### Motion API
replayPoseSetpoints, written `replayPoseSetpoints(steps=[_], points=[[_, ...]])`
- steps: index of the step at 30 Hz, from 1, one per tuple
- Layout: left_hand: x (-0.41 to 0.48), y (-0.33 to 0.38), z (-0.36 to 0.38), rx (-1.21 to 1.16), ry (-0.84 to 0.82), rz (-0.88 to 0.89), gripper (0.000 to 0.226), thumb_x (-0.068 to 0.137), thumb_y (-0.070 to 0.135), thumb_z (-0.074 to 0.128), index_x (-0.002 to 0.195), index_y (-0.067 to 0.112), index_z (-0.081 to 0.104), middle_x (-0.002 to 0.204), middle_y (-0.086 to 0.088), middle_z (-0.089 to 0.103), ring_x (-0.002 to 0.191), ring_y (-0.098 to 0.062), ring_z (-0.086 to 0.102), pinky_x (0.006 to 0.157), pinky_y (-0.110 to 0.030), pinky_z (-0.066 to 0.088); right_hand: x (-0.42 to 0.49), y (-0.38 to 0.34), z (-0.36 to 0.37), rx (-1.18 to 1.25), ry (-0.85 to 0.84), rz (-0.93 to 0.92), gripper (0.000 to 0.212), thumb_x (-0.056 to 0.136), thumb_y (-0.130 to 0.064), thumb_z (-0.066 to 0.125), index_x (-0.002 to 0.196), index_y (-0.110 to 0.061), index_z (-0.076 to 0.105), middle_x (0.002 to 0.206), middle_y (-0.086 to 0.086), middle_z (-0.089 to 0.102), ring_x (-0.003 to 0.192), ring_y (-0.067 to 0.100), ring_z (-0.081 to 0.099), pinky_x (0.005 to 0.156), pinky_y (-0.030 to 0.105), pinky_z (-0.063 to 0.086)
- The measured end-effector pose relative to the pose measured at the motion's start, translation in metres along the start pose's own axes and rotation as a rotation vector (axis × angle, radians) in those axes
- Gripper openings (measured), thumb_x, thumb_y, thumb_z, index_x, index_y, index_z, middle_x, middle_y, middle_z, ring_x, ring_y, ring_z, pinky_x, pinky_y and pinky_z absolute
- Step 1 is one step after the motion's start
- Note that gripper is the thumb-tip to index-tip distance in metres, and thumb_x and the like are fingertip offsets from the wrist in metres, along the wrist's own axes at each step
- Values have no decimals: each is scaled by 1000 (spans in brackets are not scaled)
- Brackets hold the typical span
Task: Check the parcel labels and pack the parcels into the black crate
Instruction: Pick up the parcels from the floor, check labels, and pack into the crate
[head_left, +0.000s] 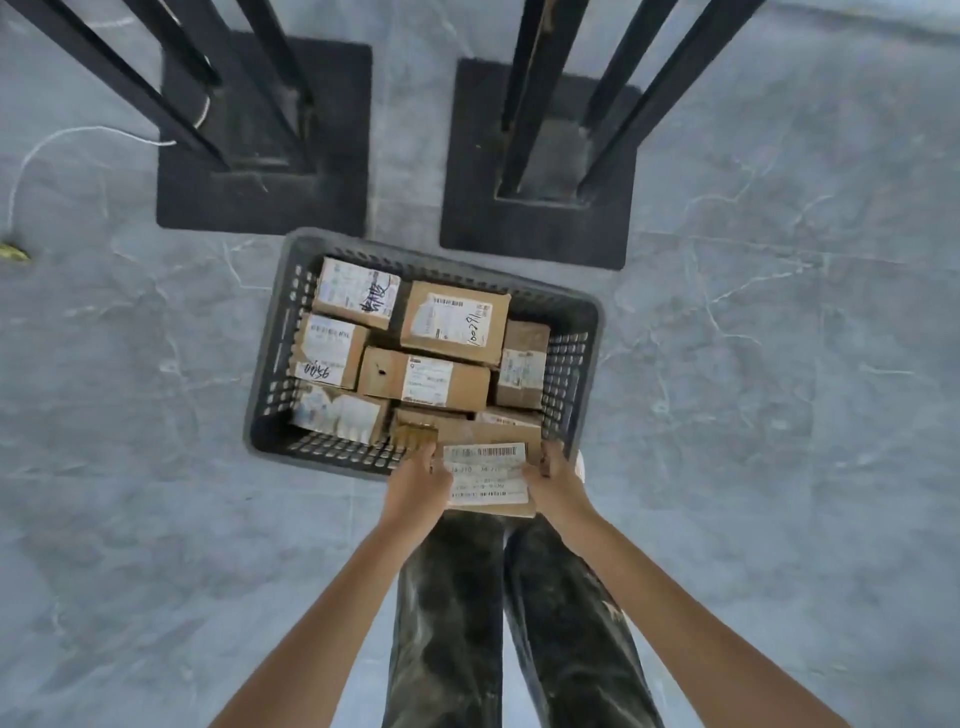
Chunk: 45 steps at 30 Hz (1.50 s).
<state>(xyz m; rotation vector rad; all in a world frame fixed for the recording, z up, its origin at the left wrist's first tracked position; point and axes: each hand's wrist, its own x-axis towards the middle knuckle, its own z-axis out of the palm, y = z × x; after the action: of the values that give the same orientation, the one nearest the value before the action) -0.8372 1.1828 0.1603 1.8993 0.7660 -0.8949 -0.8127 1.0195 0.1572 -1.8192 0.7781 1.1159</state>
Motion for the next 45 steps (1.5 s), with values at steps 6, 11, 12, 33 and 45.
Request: replayPoseSetpoints(steps=[6,11,12,33,45], points=[[78,-41,18,216,63,17,41,89,6,37,128,12,48,131,-12,48,107,-29,55,82,-41,55,79,23,42,46,-104,66,23,97,-14,45,118,-24,47,120,2,59,101,17,59,85,30,53],[134,-57,16,344,60,-69,27,93,7,43,117,6,55,122,-12,53,101,-25,56,83,-36,53,115,24,66,8,-123,26,29,97,-10,46,125,-15,46,123,8,58,107,23,60,87,35,54],[141,-58,15,352,58,-91,22,92,7,47,112,5,56,116,-12,57,96,-23,57,77,-32,53,120,23,69,-7,-116,18,32,96,-9,47,128,-14,45,125,9,58,108,24,60,87,34,54],[178,-96,11,563,294,30,55,81,18,70,122,8,36,110,-13,57,91,-27,64,69,-39,57,171,33,118,-290,-17,-203,35,91,-10,58,124,-4,49,120,11,63,108,24,61,89,32,52],[118,-50,-9,691,370,175,29,95,27,48,117,8,48,111,-9,56,94,-23,57,62,-30,48,113,-11,56,-316,6,-244,37,96,-28,51,127,-8,47,120,11,61,106,26,60,82,32,47]])
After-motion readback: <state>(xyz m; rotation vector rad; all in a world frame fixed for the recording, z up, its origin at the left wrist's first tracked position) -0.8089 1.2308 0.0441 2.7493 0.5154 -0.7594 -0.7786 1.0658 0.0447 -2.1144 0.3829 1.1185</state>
